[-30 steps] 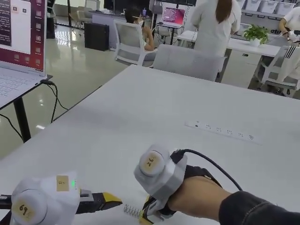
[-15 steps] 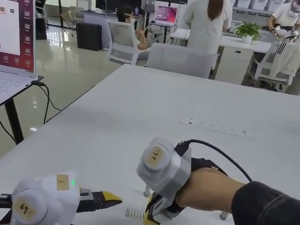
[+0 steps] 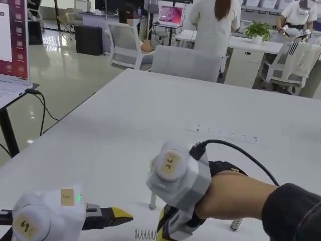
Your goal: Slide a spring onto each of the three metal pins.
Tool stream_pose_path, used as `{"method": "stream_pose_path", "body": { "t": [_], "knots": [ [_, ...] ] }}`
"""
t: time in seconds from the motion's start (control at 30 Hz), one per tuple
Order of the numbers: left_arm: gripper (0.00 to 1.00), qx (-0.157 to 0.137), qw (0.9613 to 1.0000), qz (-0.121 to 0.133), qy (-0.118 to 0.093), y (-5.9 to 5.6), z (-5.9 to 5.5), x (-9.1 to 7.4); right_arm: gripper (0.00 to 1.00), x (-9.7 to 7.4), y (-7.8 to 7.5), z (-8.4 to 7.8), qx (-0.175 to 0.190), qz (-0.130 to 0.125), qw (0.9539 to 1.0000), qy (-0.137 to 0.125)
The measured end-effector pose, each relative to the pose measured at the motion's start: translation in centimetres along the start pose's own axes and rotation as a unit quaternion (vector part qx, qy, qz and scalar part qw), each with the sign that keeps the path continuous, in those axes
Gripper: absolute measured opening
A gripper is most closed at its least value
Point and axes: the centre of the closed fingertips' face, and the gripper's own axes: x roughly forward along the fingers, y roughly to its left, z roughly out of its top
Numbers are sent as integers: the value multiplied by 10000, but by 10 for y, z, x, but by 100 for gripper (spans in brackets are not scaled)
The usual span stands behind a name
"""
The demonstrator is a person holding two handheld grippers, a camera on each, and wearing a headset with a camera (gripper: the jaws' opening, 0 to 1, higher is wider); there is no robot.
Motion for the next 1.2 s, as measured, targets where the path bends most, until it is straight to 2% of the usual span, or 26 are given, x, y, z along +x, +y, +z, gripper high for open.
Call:
{"method": "stream_pose_path", "body": {
  "t": [0.23, 0.67, 0.97, 1.2],
  "knots": [
    [24, 64, 9999, -127, -19, -6, 4, 2, 8, -5, 6, 4, -152, 53, 9999, 40],
    [6, 274, 9991, -324, 15, -14, 5, 4, 8, -11, 14, 5, -357, 132, 9991, 178],
    [4, 336, 9988, -352, 42, -14, 5, 5, 8, -18, 16, 9, -402, 114, 9990, 153],
    [3, 352, 9987, -359, 41, -14, 6, 6, 8, -28, 16, 19, -509, -7, 9987, 71]
  ]
}}
